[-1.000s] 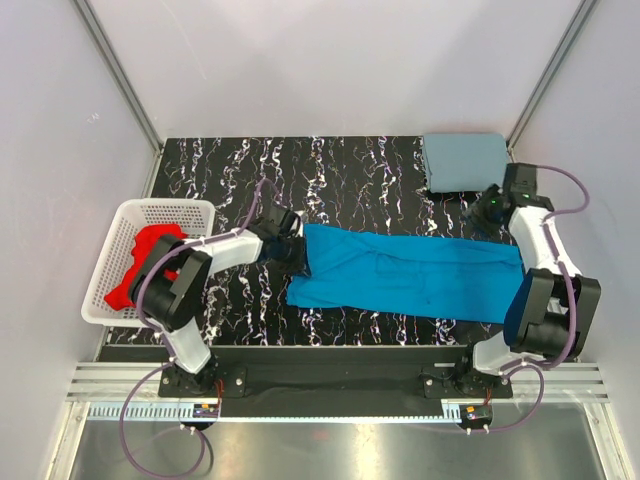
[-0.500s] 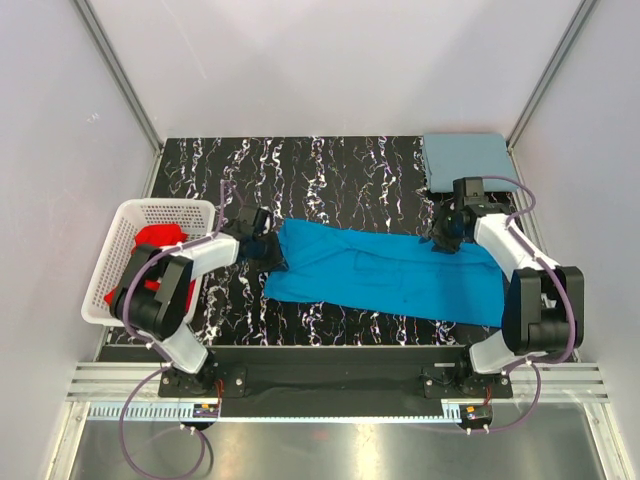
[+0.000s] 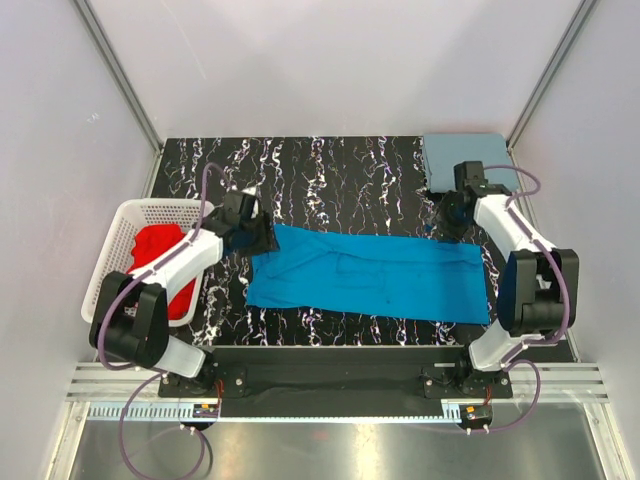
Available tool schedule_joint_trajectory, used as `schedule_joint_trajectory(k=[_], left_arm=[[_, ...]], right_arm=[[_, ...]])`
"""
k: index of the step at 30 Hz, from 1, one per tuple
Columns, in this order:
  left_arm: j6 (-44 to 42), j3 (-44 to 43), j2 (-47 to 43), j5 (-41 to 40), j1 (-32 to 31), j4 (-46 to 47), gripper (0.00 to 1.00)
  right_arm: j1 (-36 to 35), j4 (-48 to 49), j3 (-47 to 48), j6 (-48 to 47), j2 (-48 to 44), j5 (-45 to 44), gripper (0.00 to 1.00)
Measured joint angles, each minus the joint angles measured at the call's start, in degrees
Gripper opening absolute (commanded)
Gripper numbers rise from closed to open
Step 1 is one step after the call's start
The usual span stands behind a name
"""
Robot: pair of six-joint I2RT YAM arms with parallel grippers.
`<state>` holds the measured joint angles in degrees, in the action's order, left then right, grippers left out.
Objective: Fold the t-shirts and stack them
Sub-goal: Fold the tshirt
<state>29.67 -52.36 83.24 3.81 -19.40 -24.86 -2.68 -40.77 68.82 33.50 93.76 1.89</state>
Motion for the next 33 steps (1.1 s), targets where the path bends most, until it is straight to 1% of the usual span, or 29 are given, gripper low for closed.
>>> schedule_joint_trajectory(k=[4,8,9,13,16,20,25,28,33], left_arm=[[-6.1,-7.69,3.34,6.21,0.0,0.92,0.56],[-10.73,-14.05,11.32,15.41,-0.11,4.55,0.61],[-11.85,-14.82,13.09,17.25,-0.28,5.22,0.6],[-15.37,-17.66,18.64,19.43,-2.56,5.01,0.6],[-16.72,-18.75,20.55,19.54,-5.18,5.29,0.63],[-17.75,-18.75,20.59,19.1,-7.93,5.33,0.62],[-17.66,-18.27,20.17,15.17,-8.7,4.42,0.63],[-17.0,-17.35,18.27,11.37,-8.57,3.26,0.64],[-14.53,-14.47,11.85,6.05,-8.28,0.94,0.64]], right_arm=[[6.05,-2.84,2.34,2.43,-0.52,-0.39,0.51],[14.97,-8.2,3.61,4.85,-0.57,-1.4,0.51],[16.87,-9.64,3.93,5.6,-0.57,-1.95,0.51],[22.1,-13.6,4.35,8.59,-0.57,-2.86,0.54],[24.94,-15.85,4.35,10.69,-0.57,-2.97,0.54],[27.06,-18.97,5.25,14.32,0.92,-2.8,0.55],[27.61,-20.87,6.47,18.16,4.48,-2.34,0.54],[27.61,-22.21,6.73,21.14,5.99,-1.53,0.54],[27.69,-24.87,6.71,26.1,7.41,-0.24,0.54]])
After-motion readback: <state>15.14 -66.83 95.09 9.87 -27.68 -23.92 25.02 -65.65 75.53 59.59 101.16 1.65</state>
